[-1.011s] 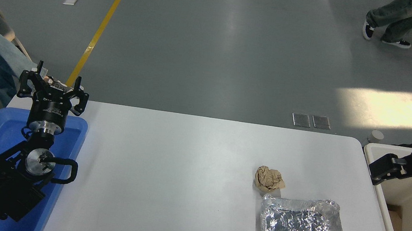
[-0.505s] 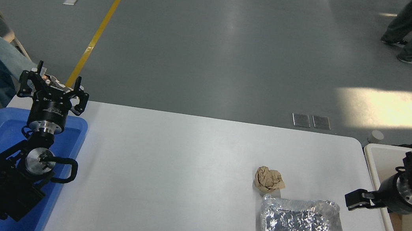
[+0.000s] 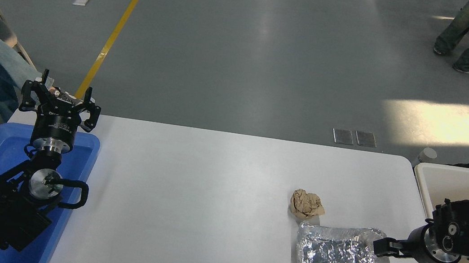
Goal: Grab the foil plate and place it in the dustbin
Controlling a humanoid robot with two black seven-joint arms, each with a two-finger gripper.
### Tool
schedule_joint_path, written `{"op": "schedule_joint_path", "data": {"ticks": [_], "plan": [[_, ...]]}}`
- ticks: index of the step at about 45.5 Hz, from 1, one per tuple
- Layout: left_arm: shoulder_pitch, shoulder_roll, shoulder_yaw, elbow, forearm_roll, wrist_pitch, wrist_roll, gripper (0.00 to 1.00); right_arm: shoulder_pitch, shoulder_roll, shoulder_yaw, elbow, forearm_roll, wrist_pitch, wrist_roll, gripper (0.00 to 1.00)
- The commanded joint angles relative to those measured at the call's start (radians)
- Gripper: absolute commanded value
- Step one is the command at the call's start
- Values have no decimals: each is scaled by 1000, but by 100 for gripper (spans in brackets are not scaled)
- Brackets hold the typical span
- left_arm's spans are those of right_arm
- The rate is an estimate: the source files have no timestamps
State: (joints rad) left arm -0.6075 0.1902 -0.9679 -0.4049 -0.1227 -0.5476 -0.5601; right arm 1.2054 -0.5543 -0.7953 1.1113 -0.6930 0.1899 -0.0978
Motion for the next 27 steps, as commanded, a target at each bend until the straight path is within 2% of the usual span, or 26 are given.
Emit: {"op": "schedule_joint_path", "data": {"ticks": [1,2,7,12,15,27], "plan": [[0,0,0,0,0,0,0,99,-87,30,48,-50,0,-29,1,91],[0,0,0,0,0,0,0,99,-89,30,48,-50,0,-30,1,88],[0,0,0,0,0,0,0,99,-96,30,48,-53,0,-70,4,49],[0,0,0,0,0,0,0,99,-96,34,50,-64,1,-83,4,35],[0,0,0,0,0,0,0,99,-98,39,48,-64,1,-79,6,0],[0,0,0,0,0,0,0,99,-93,36,61,-62,13,-76,6,0]]}}
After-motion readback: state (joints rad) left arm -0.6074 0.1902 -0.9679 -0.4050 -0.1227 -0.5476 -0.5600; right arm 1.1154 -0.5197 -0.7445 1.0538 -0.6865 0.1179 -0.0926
